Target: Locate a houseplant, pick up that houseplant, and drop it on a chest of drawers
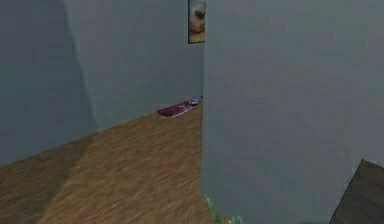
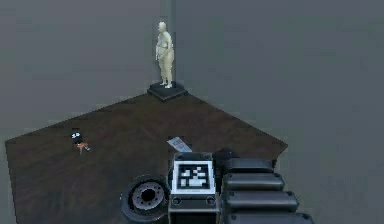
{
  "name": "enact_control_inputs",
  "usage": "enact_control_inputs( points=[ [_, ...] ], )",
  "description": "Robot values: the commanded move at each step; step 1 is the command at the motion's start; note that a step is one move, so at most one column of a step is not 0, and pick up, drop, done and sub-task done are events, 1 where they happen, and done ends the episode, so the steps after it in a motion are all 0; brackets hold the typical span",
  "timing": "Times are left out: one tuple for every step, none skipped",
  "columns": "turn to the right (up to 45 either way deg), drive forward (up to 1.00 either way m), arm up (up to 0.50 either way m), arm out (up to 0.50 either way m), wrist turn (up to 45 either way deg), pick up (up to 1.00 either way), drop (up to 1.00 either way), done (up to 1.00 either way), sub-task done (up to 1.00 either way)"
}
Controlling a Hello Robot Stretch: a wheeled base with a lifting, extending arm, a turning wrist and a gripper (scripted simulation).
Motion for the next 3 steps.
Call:
enact_control_inputs(
  points=[
    [0.0, 0.0, 0.0, 0.28, 0.0, 0.0, 0.0, 0.0, 0.0],
    [0.0, 0.0, 0.0, 0.0, 45.0, 0.0, 0.0, 0.0, 0.0],
    [0.0, 0.0, 0.0, 0.0, 45.0, 0.0, 0.0, 0.0, 0.0]
  ],
)
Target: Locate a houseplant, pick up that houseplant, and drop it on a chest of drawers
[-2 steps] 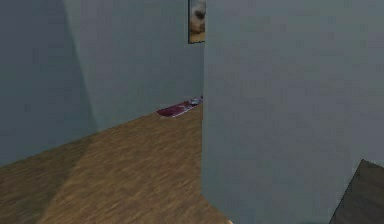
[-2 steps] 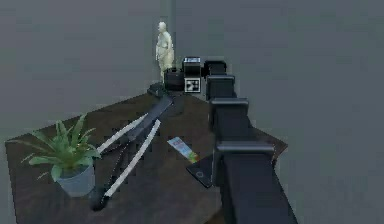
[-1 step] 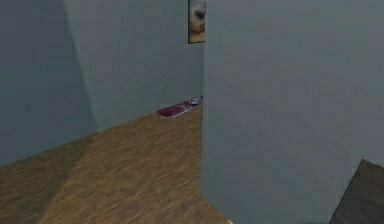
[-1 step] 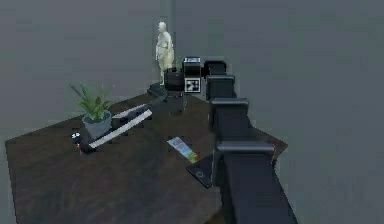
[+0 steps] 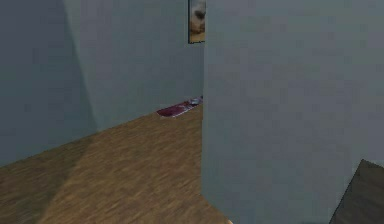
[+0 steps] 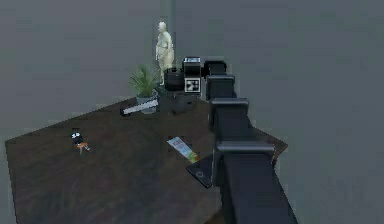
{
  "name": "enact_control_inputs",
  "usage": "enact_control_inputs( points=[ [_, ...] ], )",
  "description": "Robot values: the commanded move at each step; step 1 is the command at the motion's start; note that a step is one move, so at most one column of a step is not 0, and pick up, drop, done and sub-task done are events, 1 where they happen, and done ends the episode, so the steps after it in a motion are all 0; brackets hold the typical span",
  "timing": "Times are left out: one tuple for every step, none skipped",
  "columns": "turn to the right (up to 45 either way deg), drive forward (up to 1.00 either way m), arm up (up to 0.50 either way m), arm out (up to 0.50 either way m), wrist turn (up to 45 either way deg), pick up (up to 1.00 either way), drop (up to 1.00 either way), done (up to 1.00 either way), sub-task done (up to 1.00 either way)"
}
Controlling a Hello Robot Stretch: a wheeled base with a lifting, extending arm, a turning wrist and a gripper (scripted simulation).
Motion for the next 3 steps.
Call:
enact_control_inputs(
  points=[
    [0.0, 0.0, 0.0, 0.0, 24.0, 0.0, 0.0, 0.0, 0.0],
    [0.0, 0.0, -0.12, 0.0, 0.0, 0.0, 0.0, 0.0, 0.0],
    [0.0, 0.0, 0.0, 0.0, 0.0, 0.0, 1.0, 0.0, 0.0]
  ],
)
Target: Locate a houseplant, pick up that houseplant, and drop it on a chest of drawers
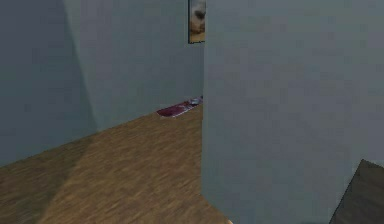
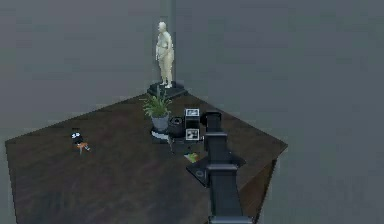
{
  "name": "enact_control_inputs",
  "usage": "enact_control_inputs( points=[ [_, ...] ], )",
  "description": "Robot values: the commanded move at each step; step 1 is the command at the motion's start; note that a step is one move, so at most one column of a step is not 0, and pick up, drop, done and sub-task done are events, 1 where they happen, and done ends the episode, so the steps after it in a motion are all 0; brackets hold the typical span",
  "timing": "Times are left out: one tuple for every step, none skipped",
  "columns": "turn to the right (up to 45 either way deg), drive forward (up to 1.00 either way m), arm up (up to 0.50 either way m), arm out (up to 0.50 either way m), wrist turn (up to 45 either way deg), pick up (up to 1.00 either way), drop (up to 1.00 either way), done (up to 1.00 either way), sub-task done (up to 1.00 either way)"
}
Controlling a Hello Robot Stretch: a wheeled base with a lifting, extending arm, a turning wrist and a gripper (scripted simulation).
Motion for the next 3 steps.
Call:
enact_control_inputs(
  points=[
    [0.0, 0.0, 0.1, 0.0, 0.0, 0.0, 0.0, 0.0, 0.0],
    [0.0, 0.0, 0.0, -0.08, 0.0, 0.0, 0.0, 0.0, 0.0],
    [0.0, 0.0, 0.0, 0.0, 0.0, 0.0, 0.0, 1.0, 0.0]
  ],
)
